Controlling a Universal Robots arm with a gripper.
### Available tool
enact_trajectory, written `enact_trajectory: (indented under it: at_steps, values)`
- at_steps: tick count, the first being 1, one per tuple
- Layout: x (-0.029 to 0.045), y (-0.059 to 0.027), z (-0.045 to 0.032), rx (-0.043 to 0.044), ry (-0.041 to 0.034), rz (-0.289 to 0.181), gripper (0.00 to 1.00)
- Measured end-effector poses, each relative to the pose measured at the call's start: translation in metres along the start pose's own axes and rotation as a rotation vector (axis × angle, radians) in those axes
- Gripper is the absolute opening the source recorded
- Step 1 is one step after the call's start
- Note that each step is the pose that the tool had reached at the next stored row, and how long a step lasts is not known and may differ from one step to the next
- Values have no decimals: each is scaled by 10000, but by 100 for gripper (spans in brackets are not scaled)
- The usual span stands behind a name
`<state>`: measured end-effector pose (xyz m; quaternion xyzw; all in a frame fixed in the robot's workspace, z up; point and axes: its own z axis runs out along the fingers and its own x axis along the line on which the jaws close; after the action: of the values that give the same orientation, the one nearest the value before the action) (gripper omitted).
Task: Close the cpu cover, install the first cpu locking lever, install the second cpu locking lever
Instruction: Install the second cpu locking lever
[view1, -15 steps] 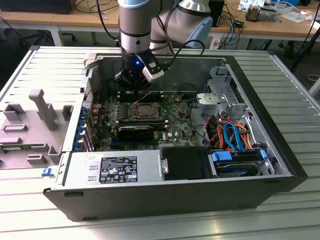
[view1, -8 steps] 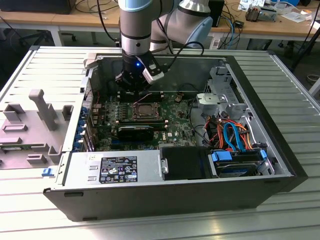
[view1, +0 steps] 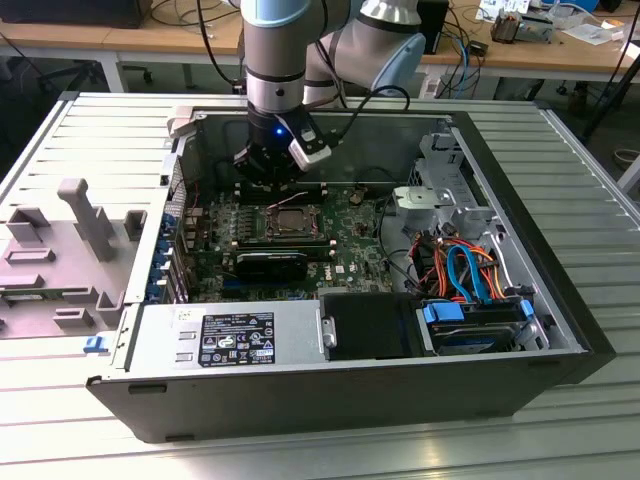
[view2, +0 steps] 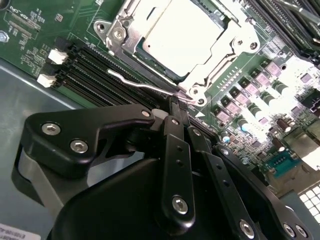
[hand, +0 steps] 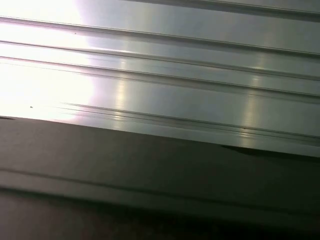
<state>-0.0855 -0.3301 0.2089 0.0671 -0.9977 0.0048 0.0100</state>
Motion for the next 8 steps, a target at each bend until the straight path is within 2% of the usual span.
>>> enact_trajectory:
  at_steps: [8]
  values:
    - [-129,-25,4,1,2,-1,11]
